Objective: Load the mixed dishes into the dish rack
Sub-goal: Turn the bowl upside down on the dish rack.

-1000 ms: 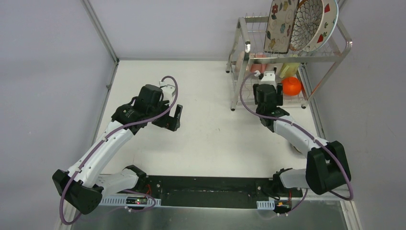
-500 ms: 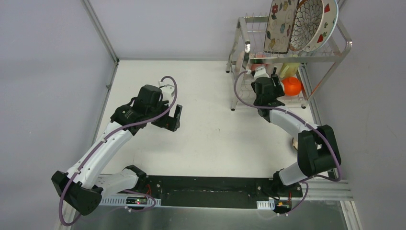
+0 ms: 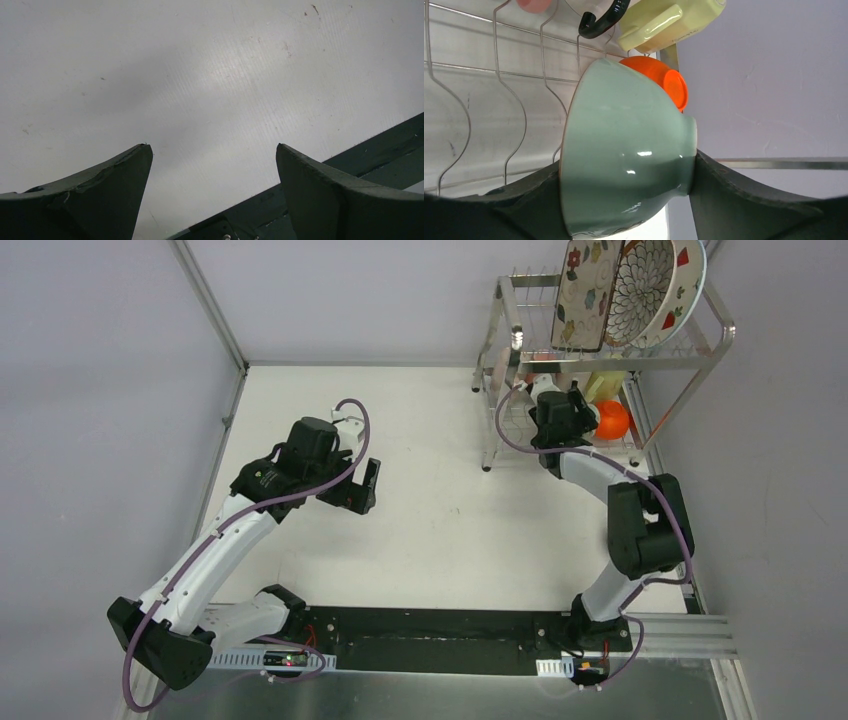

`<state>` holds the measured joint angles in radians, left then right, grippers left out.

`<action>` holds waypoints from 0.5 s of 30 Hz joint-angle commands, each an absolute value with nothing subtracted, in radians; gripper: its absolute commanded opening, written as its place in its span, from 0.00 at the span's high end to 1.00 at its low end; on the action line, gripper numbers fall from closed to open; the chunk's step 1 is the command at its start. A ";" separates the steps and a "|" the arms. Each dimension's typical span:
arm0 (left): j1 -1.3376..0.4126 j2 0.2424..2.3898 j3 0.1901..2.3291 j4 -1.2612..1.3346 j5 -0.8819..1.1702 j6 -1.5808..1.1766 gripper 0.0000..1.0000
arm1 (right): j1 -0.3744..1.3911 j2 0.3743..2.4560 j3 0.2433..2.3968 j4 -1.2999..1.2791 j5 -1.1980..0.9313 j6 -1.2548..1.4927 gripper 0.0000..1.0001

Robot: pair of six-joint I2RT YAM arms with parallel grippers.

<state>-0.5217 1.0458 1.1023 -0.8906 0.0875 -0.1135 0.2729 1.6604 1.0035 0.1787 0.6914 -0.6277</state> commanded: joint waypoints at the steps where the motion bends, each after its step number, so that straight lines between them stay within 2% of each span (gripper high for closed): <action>1: -0.518 1.028 1.101 -0.865 0.095 -0.093 0.01 | 0.272 1.715 1.094 0.296 0.711 -0.733 0.78; 13: -0.519 1.040 1.102 -0.865 0.097 -0.092 0.01 | 0.254 1.841 1.157 0.302 0.675 -0.704 0.75; 15: -0.518 1.042 1.102 -0.865 0.096 -0.093 0.01 | 0.255 1.863 1.164 0.301 0.673 -0.704 0.71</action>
<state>-0.5217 1.0458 1.1019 -0.8906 0.0875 -0.1135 0.2481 1.8309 1.0927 0.2283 0.6655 -0.6655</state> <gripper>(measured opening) 0.991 0.707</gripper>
